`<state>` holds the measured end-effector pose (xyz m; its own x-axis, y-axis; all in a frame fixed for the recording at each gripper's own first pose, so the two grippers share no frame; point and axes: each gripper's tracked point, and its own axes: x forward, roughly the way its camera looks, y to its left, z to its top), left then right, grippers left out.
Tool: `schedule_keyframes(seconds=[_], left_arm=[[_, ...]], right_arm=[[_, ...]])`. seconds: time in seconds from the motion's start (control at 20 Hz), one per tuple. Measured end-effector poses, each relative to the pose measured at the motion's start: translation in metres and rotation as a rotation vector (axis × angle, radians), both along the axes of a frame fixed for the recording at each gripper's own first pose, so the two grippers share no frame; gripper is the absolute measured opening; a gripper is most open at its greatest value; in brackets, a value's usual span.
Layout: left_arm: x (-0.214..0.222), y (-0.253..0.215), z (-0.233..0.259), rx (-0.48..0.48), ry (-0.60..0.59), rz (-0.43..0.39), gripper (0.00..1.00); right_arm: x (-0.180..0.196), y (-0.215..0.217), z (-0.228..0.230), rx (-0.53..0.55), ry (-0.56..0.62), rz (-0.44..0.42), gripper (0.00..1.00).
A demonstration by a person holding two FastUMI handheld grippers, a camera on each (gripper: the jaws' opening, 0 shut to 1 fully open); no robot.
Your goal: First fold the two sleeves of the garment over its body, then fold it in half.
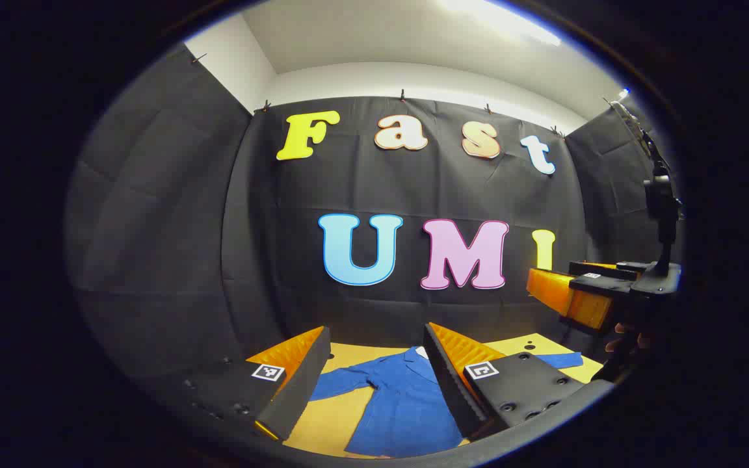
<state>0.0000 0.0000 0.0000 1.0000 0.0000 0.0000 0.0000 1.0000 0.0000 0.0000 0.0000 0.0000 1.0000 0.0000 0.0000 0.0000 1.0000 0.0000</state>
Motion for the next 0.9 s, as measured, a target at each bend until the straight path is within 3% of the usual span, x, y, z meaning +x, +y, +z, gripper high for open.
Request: schedule_keyframes(seconds=[0.05,0.1,0.15,0.2,0.25,0.3,0.35,0.45,0.9], left_arm=[[0.003,-0.003,0.004,0.001,-0.01,-0.004,0.83],[0.009,-0.007,0.003,0.002,-0.01,-0.007,0.83],[0.014,-0.01,0.003,0.002,-0.003,0.001,0.83],[0.02,-0.011,0.004,-0.001,0.0,0.008,0.83],[0.025,-0.017,0.005,-0.005,0.001,0.003,0.83],[0.03,-0.025,0.005,-0.004,0.003,0.0,0.83],[0.035,-0.031,0.007,0.001,0.001,-0.004,0.83],[0.046,-0.042,0.011,0.015,-0.006,-0.014,0.83],[0.086,-0.087,0.011,0.014,-0.006,-0.084,0.83]], right_arm=[[0.005,-0.003,0.001,-0.005,-0.004,0.004,0.92],[0.01,-0.007,0.004,-0.008,-0.013,0.005,0.98],[0.015,-0.011,0.006,-0.006,-0.016,0.007,0.92],[0.018,-0.016,0.008,-0.002,-0.028,0.008,0.98],[0.022,-0.024,0.012,0.0,-0.043,0.004,0.92],[0.026,-0.031,0.013,-0.001,-0.049,0.0,0.92],[0.03,-0.037,0.009,0.001,-0.047,-0.003,0.98],[0.036,-0.052,0.004,0.018,-0.037,-0.014,0.98],[0.039,-0.12,-0.013,0.048,-0.01,-0.139,0.98]])
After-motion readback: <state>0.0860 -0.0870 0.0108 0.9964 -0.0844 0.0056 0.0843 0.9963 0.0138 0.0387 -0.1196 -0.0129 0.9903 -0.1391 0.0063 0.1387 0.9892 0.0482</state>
